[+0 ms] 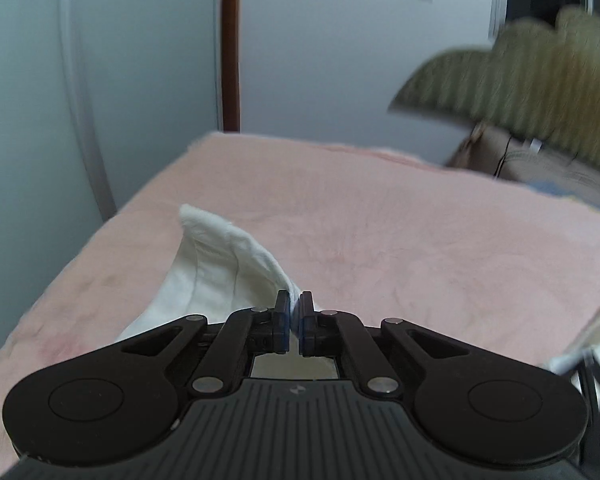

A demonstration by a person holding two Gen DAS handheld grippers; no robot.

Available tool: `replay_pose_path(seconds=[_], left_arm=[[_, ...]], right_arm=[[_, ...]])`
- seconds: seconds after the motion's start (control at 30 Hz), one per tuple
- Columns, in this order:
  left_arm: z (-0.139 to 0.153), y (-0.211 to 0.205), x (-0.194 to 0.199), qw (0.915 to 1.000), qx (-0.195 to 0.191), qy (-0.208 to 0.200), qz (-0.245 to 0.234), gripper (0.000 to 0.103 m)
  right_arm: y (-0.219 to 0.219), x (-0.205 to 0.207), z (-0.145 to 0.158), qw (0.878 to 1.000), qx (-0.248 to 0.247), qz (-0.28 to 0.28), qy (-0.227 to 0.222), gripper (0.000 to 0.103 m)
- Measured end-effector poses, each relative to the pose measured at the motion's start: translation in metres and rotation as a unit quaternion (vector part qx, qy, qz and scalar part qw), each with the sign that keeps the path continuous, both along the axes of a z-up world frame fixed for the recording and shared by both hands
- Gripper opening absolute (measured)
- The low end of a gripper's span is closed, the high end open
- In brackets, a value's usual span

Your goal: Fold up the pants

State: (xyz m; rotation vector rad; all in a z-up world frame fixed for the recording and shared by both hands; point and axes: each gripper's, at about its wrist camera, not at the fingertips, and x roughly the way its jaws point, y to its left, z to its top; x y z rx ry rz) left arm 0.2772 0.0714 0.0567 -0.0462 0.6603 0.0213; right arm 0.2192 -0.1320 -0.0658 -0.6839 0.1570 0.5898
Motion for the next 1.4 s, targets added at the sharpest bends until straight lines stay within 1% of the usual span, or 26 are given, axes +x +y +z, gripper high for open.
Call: replay_pose_path(seconds=[0.1,0.2,0.23,0.3,0.37,0.4,0.43,0.47,0.53,0.57,0.6,0.63,0.67,0.77,0.8,0.87,0.9,0.93,1.0,1.03,1.07,1.1,1.17,1.2,1.23,1.4], left_arm=[[-0.01,0.022,-0.042,0.998,-0.061,0.011,0.012,0.004],[-0.029,0.036,-0.072,0.9927,-0.116,0.025,0.024,0.004],[-0.034,0.037,-0.078,0.9915,-0.125,0.024,0.025,0.004],[-0.04,0.04,-0.087,0.9899,-0.138,0.014,0.029,0.003],[-0.045,0.04,-0.086,0.9883,-0.149,0.006,0.033,0.004],[-0.046,0.045,-0.087,0.9868,-0.158,0.003,0.037,0.006],[-0.047,0.047,-0.087,0.9842,-0.172,-0.001,0.041,0.009],[-0.048,0.051,-0.087,0.9808,-0.19,-0.005,0.045,0.016],[-0.049,0.061,-0.087,0.9737,-0.22,-0.011,0.057,0.019],[-0.049,0.064,-0.086,0.9706,-0.232,-0.015,0.061,0.025],[-0.05,0.067,-0.085,0.9674,-0.243,-0.02,0.066,0.034],[-0.051,0.069,-0.084,0.9644,-0.254,-0.024,0.071,0.04],[-0.051,0.073,-0.084,0.9601,-0.268,-0.026,0.075,0.049],[-0.054,0.083,-0.082,0.9454,-0.313,-0.024,0.086,0.051],[-0.055,0.085,-0.081,0.9417,-0.323,-0.022,0.09,0.052],[-0.054,0.089,-0.079,0.9364,-0.336,-0.019,0.099,0.052],[-0.053,0.091,-0.078,0.9344,-0.341,-0.017,0.102,0.052],[-0.053,0.093,-0.076,0.9324,-0.346,-0.015,0.105,0.052],[-0.054,0.098,-0.072,0.9276,-0.358,-0.01,0.108,0.052],[-0.054,0.1,-0.07,0.9252,-0.364,-0.006,0.107,0.052],[-0.055,0.102,-0.067,0.9232,-0.369,-0.003,0.108,0.046],[-0.056,0.102,-0.065,0.9226,-0.371,0.0,0.106,0.028],[-0.057,0.102,-0.061,0.9257,-0.364,0.012,0.101,0.002],[-0.057,0.103,-0.063,0.9258,-0.364,0.01,0.1,0.0],[-0.054,0.102,-0.064,0.9267,-0.363,0.004,0.096,0.0],[-0.035,0.102,-0.095,0.9366,-0.344,-0.034,0.056,0.0]], right_arm=[[-0.013,-0.01,0.015,1.0,0.014,-0.017,0.005,0.092],[-0.04,-0.031,0.035,0.996,0.068,-0.048,0.03,0.092],[-0.049,-0.038,0.039,0.993,0.088,-0.06,0.045,0.092],[-0.07,-0.048,0.045,0.983,0.128,-0.097,0.088,0.092],[-0.086,-0.054,0.046,0.969,0.167,-0.138,0.123,0.092],[-0.093,-0.056,0.045,0.963,0.18,-0.156,0.127,0.092],[-0.096,-0.058,0.043,0.96,0.181,-0.173,0.122,0.092],[-0.096,-0.059,0.041,0.96,0.166,-0.193,0.114,0.092],[-0.088,-0.057,0.032,0.965,0.109,-0.221,0.089,0.092],[-0.085,-0.056,0.029,0.969,0.08,-0.219,0.077,0.092],[-0.081,-0.055,0.025,0.974,0.055,-0.21,0.07,0.091],[-0.077,-0.052,0.022,0.977,0.036,-0.197,0.069,0.091],[-0.074,-0.048,0.02,0.98,0.022,-0.185,0.07,0.091],[-0.072,-0.033,0.018,0.985,0.002,-0.155,0.081,0.091],[-0.073,-0.027,0.02,0.985,0.007,-0.147,0.086,0.089],[-0.079,-0.015,0.026,0.984,0.027,-0.14,0.106,0.072],[-0.081,-0.009,0.028,0.983,0.037,-0.137,0.119,0.057],[-0.082,-0.003,0.029,0.981,0.044,-0.136,0.131,0.049],[-0.081,0.002,0.026,0.979,0.036,-0.136,0.148,0.041],[-0.077,-0.002,0.023,0.979,0.025,-0.135,0.151,0.037],[-0.076,-0.003,0.02,0.979,0.018,-0.133,0.154,0.036],[-0.074,-0.007,0.018,0.979,0.012,-0.131,0.155,0.032],[-0.073,-0.015,0.016,0.98,0.005,-0.131,0.151,0.026],[-0.073,-0.015,0.015,0.98,0.003,-0.133,0.15,0.019],[-0.073,-0.019,0.016,0.979,0.003,-0.136,0.148,0.015],[-0.073,-0.044,0.027,0.982,0.014,-0.142,0.125,0.009]])
